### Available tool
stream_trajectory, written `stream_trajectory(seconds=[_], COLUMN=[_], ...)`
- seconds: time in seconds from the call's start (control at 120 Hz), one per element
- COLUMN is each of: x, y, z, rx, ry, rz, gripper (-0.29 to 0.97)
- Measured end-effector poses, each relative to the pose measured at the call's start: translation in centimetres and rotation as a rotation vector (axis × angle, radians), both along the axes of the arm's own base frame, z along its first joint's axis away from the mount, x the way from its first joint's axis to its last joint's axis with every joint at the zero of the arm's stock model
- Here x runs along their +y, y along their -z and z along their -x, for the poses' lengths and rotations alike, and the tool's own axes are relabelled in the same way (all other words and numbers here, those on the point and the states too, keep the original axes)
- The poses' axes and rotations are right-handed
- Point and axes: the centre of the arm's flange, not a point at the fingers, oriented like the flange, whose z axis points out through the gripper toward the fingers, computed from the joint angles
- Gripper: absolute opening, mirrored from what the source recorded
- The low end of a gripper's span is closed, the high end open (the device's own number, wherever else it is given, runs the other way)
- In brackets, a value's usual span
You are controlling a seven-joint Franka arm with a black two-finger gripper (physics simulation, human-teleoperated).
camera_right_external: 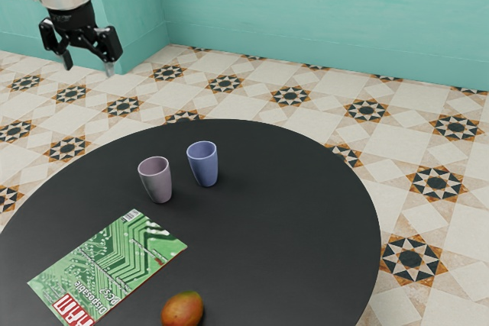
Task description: Place the left cup onto the right cup
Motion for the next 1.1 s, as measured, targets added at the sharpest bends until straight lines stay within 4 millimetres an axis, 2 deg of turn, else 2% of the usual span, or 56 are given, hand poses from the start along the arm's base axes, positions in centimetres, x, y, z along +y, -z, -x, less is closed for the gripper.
stream_trajectory(seconds=[0.1,0.242,0.3,0.425,0.583,0.717,0.917,1.1], x=[0.0,-0.1,0.0,-0.3,-1.0,-1.9,-3.1,-4.6], y=[0.4,2.4,4.3,10.2,17.3,21.8,25.8,27.9], z=[0.0,-0.3,-1.3,-3.4,-4.3,-4.6,-6.3,-7.2], rx=[0.014,0.057,0.088,0.19,0.315,0.369,0.351,0.332], ry=[0.005,0.009,0.01,0.012,0.017,0.036,0.071,0.106], rz=[0.001,0.002,-0.001,0.005,0.024,0.03,0.026,0.033], gripper=[0.68,0.68,0.68,0.68,0.68,0.68,0.68,0.68])
